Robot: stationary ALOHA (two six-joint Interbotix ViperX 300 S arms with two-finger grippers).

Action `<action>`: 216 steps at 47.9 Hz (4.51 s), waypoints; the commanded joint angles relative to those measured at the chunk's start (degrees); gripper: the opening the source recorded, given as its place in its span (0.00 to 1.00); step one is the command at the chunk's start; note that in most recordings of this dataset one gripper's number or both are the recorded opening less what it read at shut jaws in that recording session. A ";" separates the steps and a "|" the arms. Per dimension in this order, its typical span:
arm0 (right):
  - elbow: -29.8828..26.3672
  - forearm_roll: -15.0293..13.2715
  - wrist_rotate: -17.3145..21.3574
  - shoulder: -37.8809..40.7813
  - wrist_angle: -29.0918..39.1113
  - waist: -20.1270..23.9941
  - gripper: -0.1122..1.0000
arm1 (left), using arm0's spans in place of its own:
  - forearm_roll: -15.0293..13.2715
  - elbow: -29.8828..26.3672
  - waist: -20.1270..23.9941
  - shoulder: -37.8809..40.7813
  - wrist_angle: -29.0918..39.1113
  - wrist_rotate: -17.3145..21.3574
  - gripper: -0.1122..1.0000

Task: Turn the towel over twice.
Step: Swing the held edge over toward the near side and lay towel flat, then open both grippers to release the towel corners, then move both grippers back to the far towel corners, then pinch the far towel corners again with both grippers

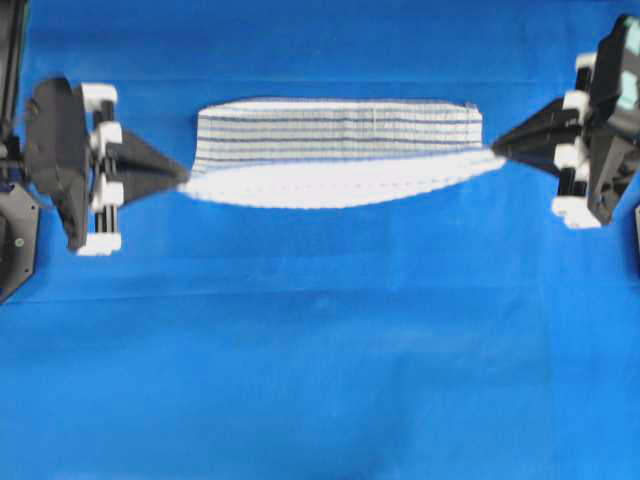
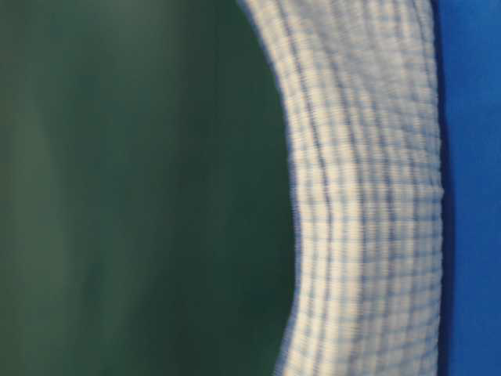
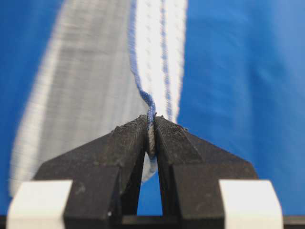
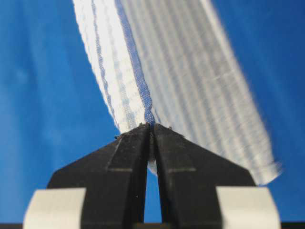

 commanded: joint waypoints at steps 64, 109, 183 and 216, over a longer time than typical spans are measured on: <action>3.87 0.26 14.77 18.81 -10.20 18.37 0.17 | -0.18 -3.43 -14.85 20.48 -0.53 -12.57 0.15; 0.79 -15.91 13.80 -2.20 -8.88 8.88 0.63 | -0.09 -5.27 -6.24 1.23 1.05 -9.84 0.86; 0.18 -20.74 13.45 30.06 -24.26 -24.70 0.63 | -0.09 -1.76 24.26 29.44 -22.24 2.99 0.86; 0.18 -20.83 12.92 40.25 -29.53 -25.75 0.58 | -0.09 -5.19 27.25 42.19 -22.94 2.99 0.69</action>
